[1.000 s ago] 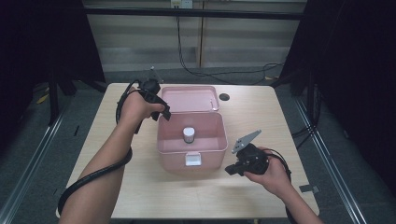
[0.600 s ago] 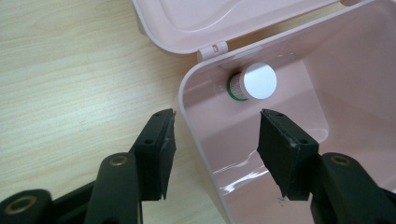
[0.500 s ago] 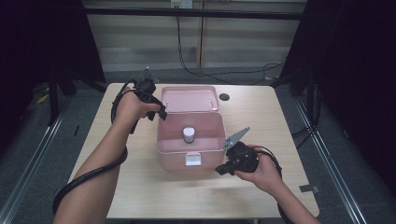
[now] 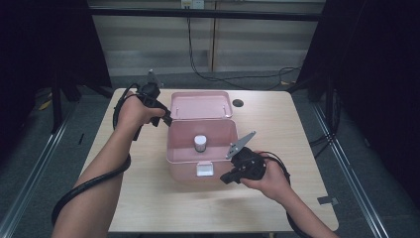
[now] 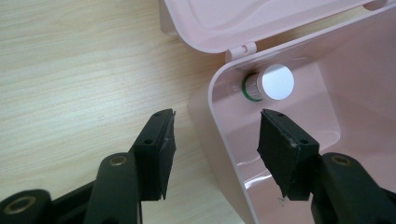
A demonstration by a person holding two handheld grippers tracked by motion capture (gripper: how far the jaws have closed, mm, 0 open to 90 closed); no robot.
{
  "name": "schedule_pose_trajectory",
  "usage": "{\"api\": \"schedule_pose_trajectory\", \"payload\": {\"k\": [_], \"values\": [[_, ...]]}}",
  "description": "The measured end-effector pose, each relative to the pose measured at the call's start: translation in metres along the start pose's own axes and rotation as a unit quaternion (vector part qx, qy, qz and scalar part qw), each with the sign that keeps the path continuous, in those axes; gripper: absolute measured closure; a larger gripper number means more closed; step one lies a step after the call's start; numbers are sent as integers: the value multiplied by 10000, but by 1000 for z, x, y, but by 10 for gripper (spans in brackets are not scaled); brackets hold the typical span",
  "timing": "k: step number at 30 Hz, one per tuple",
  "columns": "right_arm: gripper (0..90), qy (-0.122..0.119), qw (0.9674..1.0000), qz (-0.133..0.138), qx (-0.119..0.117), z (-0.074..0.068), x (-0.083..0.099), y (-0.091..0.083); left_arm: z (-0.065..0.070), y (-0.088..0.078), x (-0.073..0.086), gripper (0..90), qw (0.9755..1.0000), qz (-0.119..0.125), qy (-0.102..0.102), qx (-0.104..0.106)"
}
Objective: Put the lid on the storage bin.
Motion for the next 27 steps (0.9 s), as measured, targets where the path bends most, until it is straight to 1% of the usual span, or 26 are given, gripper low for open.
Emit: {"api": "schedule_pose_trajectory", "payload": {"k": [3,4,5,6,9,11,14,15,17,20,21,22,26,27], "values": [[900,-34,9999,71,-73,-1,-6,-2,-3,0,0,457,10000,-23,-34,0],[900,-36,9999,111,-113,-2,-8,-3,-4,0,0,456,10000,5,-40,-11],[900,-81,9998,146,-91,-1,-10,-4,-5,-1,0,457,10000,9,-45,-12],[900,-90,9998,151,-114,-2,-11,-6,-6,-1,0,456,10000,14,-73,-21],[900,-87,9998,192,-67,-1,-16,-13,-10,0,0,456,10000,-26,-79,-4],[900,-76,9999,145,-50,-1,-17,-14,-11,1,0,455,10000,-5,-98,-11],[900,-110,9998,169,-79,-3,-23,-12,-12,5,-1,453,9999,-8,-127,22],[900,-165,9996,195,-87,-4,-26,-11,-12,6,-1,448,9999,-12,-127,6],[900,-210,9995,246,-69,-5,-31,-9,-12,8,-2,446,9999,-44,-145,26],[900,-244,9993,253,-81,-6,-38,-7,-13,11,-4,440,9999,-29,-152,34],[900,-294,9992,276,-63,-6,-40,-6,-13,11,-4,440,9999,-57,-151,52],[900,-305,9992,265,-63,-7,-42,-6,-14,12,-4,439,9999,-55,-129,43],[900,-356,9992,183,-53,-7,-48,0,-15,12,-6,436,9998,-29,-161,63],[900,-375,9991,176,-90,-7,-49,1,-15,12,-6,436,9998,-39,-171,89]]}}
Point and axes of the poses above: each handheld gripper's, and its own axes: y roughly forward along the jaws, x roughly out of its underside, z roughly to its right, the point moved 6 cm from there along y, roughly forward along the jaws, and after that the axes turned 11 degrees about -z, right-handed, at the moved point
